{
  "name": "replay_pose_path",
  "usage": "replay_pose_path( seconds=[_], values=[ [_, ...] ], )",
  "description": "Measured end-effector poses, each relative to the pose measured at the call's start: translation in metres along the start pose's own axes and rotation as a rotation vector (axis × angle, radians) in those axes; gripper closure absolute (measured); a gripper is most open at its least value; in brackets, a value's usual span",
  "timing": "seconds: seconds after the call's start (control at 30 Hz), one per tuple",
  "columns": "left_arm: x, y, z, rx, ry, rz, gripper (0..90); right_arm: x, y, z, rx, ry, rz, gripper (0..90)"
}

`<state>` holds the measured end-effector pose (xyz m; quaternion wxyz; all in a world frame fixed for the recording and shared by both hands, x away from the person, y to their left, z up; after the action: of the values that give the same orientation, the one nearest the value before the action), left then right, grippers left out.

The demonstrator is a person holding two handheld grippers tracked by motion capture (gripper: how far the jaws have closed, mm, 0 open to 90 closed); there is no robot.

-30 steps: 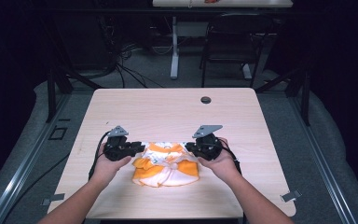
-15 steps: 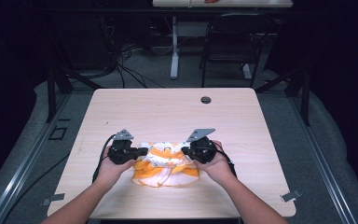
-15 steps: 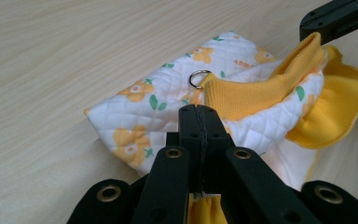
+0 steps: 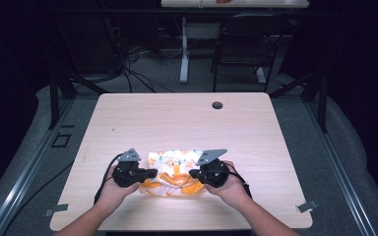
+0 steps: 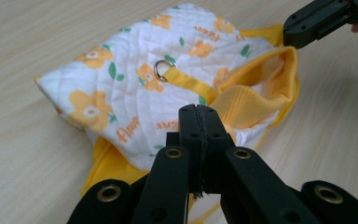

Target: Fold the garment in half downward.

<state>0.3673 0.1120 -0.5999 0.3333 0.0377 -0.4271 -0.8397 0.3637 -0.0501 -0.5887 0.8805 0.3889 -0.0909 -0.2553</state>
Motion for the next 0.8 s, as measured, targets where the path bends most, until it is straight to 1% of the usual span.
replay_pose_path(
  seconds=[0.07, 0.1, 0.13, 0.17, 0.2, 0.27, 0.3, 0.33, 0.47, 0.53, 0.57, 0.6, 0.67, 0.77, 0.8],
  values=[
    [0.001, -0.007, -0.002, -0.014, -0.002, 0.001, 90.0, -0.005, -0.005, -0.002, -0.009, 0.014, 0.001, 90.0],
    [0.001, -0.01, -0.003, -0.021, 0.0, -0.008, 90.0, -0.007, -0.007, -0.003, -0.011, 0.017, 0.002, 90.0],
    [0.002, -0.013, -0.005, -0.028, -0.001, -0.002, 90.0, -0.009, -0.01, -0.004, -0.019, 0.019, 0.003, 90.0],
    [0.003, -0.016, -0.006, -0.036, -0.002, -0.002, 90.0, -0.009, -0.013, -0.004, -0.032, 0.016, 0.017, 90.0],
    [0.002, -0.019, -0.007, -0.042, 0.0, -0.008, 90.0, -0.011, -0.015, -0.006, -0.027, 0.023, 0.006, 90.0],
    [0.003, -0.024, -0.009, -0.05, -0.001, -0.001, 90.0, -0.013, -0.02, -0.007, -0.035, 0.029, 0.0, 90.0],
    [0.001, -0.026, -0.01, -0.06, 0.003, -0.008, 90.0, -0.013, -0.022, -0.008, -0.03, 0.029, -0.01, 90.0],
    [0.0, -0.029, -0.011, -0.069, 0.009, -0.012, 90.0, -0.013, -0.026, -0.009, -0.042, 0.031, -0.009, 90.0],
    [-0.006, -0.037, -0.012, -0.086, 0.03, -0.019, 90.0, -0.013, -0.037, -0.014, -0.06, 0.026, -0.024, 90.0],
    [-0.007, -0.039, -0.012, -0.088, 0.024, -0.014, 90.0, -0.013, -0.041, -0.016, -0.068, 0.028, -0.025, 90.0],
    [-0.008, -0.039, -0.012, -0.083, 0.024, -0.008, 90.0, -0.011, -0.043, -0.017, -0.08, 0.02, -0.022, 90.0],
    [-0.008, -0.04, -0.013, -0.082, 0.024, -0.008, 90.0, -0.012, -0.044, -0.019, -0.073, 0.026, -0.035, 90.0],
    [-0.008, -0.04, -0.013, -0.087, 0.021, -0.013, 90.0, -0.012, -0.049, -0.021, -0.09, 0.026, -0.032, 90.0],
    [-0.009, -0.04, -0.015, -0.086, 0.024, -0.021, 90.0, -0.011, -0.054, -0.024, -0.102, 0.022, -0.045, 90.0],
    [-0.009, -0.04, -0.015, -0.082, 0.024, -0.016, 90.0, -0.01, -0.055, -0.024, -0.106, 0.024, -0.044, 90.0]
  ],
)
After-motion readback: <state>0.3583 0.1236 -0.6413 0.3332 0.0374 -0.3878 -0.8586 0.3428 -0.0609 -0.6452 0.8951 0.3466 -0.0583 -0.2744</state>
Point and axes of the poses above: each handheld gripper's, and its own axes: z roughly backward along the jaws, y roughly out of its top, x roughly to its right, the point moved 10 cm from there along -z, roughly forward along the jaws, and after that the axes turned 1 degree about -z, right-handed, at the moved point
